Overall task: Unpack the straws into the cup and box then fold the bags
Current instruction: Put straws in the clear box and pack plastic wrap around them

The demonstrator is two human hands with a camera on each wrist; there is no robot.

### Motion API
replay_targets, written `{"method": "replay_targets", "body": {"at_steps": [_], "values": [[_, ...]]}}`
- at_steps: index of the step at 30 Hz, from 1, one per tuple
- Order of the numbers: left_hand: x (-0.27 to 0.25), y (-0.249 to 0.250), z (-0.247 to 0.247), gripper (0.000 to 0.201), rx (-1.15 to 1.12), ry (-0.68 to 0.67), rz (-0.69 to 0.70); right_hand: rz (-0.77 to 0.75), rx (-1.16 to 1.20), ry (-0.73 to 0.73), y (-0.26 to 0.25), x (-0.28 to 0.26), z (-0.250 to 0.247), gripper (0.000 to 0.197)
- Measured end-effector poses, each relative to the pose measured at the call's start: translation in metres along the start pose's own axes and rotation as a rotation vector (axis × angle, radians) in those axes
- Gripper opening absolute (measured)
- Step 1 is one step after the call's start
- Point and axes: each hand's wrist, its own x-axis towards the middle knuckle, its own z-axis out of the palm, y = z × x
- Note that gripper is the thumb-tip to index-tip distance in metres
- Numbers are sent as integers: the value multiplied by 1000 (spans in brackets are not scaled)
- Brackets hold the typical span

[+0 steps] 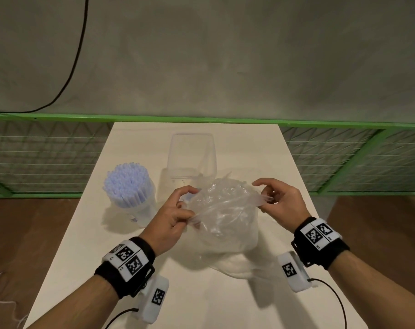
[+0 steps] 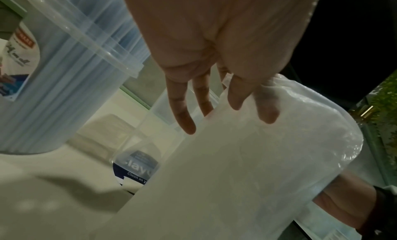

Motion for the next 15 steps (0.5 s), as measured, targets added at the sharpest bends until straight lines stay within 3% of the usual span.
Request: {"method": "replay_targets", "body": {"at_steps": [8,13,15], "values": [[10,-6,-7,30,50,-67,-14,-108,-361,-266,-7,28,-21,20],[13,-4,-7,28,66,-69,-29,-233,-351,-257,-4,25,-15,6],[8,-1,-7,13,85,-109,-63,-241,-341,-256,-2,19,-14,11]]}}
